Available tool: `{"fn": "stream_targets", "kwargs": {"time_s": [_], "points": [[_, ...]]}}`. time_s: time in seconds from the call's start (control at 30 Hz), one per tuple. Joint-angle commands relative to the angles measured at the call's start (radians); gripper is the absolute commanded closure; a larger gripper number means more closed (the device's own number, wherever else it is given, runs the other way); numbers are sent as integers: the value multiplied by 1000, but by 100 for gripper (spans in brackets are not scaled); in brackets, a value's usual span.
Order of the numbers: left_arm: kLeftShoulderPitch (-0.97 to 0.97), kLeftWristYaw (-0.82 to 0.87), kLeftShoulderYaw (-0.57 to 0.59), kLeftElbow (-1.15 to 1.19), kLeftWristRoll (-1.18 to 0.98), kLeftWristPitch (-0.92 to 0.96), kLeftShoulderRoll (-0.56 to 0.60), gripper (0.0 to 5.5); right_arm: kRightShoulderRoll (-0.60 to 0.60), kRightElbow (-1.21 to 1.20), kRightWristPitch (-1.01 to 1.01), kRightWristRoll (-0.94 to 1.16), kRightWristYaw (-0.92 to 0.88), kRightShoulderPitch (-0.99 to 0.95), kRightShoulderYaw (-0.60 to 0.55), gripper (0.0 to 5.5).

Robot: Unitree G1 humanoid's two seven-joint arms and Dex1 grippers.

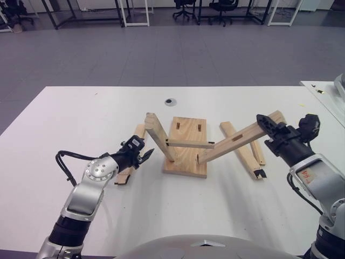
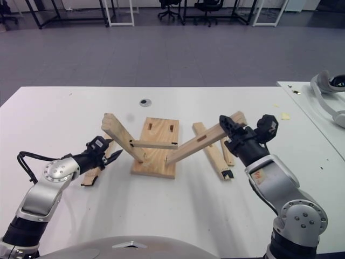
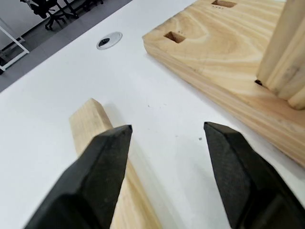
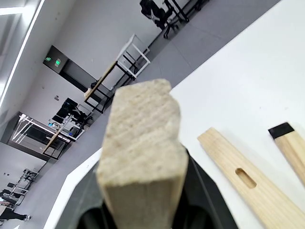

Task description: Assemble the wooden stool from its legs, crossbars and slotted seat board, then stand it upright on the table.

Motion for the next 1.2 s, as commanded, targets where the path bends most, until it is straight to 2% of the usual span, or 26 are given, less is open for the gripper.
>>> {"fn": "stream_targets", "kwargs": {"time_s": [0.03, 0.23, 0.33, 0.4, 0.6, 0.83, 0.97, 1.2], "points": [[-16, 4, -49, -20, 21, 53, -2, 274, -19, -15, -39, -98, 31, 11, 50, 447], [-45, 10, -23, -45, -44, 119, -46, 274, -7, -96, -91, -314, 69, 63, 144, 447], [-73, 35, 42, -75, -134, 190, -118, 274, -28, -132, -58, -372, 85, 82, 228, 447], [-84, 50, 63, -79, -148, 214, -122, 274, -34, -151, -51, -352, 45, 78, 248, 447], [-97, 89, 91, -77, -180, 239, -149, 274, -63, -137, -102, -235, -151, 4, 203, 447], [-129, 117, 94, -78, -184, 245, -149, 274, -227, -165, 4, -259, -281, -49, 262, 447], [-147, 134, 90, -108, -192, 257, -165, 274, -312, -160, 70, -347, -198, -13, 319, 447], [-280, 187, 103, -246, -232, 290, -209, 274, -234, -103, -63, -499, 40, 139, 264, 447]]}}
